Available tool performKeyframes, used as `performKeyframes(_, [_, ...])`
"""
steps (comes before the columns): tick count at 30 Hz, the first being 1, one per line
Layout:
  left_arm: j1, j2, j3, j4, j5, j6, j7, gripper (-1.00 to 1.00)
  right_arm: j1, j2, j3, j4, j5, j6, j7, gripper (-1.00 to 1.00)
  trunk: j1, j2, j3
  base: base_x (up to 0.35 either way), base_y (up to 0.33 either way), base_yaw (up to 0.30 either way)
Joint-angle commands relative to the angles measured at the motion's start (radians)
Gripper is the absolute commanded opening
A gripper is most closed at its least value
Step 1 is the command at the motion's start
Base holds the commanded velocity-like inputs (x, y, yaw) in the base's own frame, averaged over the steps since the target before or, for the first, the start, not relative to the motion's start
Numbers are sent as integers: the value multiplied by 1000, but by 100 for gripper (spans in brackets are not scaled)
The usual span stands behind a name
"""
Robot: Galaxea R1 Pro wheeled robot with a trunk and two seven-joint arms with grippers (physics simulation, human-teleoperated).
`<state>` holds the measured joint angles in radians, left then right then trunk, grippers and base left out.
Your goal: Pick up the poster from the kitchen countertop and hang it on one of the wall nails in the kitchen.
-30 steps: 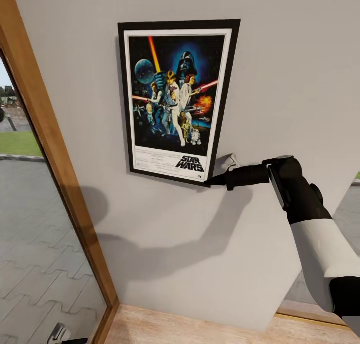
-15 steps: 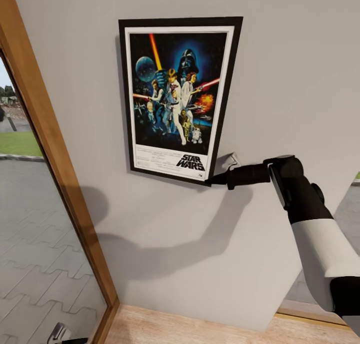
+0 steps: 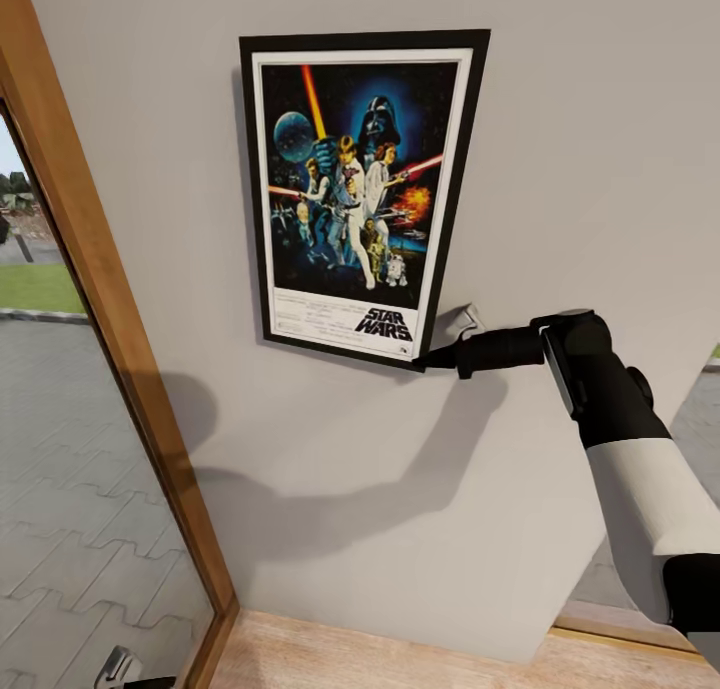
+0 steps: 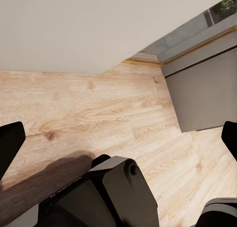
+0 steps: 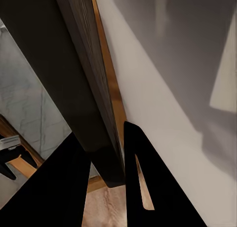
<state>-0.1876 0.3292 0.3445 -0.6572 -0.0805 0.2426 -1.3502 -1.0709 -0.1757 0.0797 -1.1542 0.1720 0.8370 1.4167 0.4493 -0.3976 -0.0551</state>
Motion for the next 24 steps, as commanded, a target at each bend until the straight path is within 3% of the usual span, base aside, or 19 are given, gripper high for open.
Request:
performKeyframes(1, [-1, -1, 5, -1, -8, 11, -7, 100, -1, -1, 0, -1, 8, 11, 8, -100, 1, -2, -2, 0, 0, 0])
performKeyframes(24, [-1, -1, 5, -2, -8, 11, -7, 100, -41, -4, 0, 1, 9, 14, 8, -100, 1, -2, -2, 0, 0, 0])
